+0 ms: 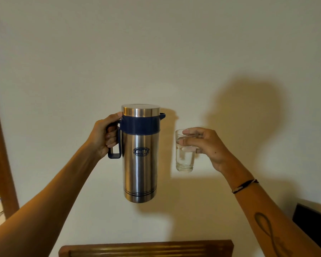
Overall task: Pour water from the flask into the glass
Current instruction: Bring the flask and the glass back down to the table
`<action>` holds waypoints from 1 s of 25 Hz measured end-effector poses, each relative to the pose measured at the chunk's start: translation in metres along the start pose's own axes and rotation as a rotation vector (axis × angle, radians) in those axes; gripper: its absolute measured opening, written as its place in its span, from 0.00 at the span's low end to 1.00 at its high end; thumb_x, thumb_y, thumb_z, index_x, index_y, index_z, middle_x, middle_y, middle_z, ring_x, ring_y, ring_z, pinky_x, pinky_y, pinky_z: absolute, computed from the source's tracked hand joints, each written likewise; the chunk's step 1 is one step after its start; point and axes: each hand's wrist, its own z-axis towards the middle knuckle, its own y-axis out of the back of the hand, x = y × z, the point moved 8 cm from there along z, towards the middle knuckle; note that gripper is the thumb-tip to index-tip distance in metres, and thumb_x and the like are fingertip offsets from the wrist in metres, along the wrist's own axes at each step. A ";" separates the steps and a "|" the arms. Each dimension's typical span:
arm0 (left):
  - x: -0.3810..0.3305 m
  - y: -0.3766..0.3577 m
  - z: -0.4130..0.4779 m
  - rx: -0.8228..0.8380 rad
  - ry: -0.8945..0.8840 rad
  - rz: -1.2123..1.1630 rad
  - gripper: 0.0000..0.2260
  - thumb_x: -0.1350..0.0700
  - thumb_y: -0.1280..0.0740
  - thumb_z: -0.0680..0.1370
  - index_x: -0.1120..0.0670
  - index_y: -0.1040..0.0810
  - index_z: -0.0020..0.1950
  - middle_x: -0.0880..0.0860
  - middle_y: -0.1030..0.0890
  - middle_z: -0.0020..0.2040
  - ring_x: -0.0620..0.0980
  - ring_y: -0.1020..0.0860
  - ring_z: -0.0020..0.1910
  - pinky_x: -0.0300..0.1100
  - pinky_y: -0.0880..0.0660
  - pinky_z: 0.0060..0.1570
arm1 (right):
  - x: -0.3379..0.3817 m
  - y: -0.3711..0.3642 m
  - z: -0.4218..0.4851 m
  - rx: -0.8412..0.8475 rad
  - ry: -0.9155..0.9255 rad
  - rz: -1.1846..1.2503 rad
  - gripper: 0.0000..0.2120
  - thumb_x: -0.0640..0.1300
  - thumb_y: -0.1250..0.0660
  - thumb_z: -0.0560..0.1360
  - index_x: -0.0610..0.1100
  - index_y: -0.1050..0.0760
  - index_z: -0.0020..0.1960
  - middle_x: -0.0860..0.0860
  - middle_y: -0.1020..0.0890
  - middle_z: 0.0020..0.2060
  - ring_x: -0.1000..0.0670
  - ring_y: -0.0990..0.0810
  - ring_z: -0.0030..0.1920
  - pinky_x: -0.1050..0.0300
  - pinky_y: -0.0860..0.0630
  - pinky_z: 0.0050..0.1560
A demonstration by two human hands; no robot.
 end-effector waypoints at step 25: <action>0.675 0.184 -0.452 -0.398 0.694 0.230 0.15 0.53 0.26 0.72 0.50 0.22 0.25 0.44 0.30 0.21 0.57 0.41 0.22 0.53 0.43 0.18 | -0.725 -0.194 -0.450 0.281 -0.802 -0.309 0.35 0.38 0.13 0.67 0.55 0.28 0.65 0.56 0.18 0.60 0.56 0.18 0.58 0.64 0.22 0.56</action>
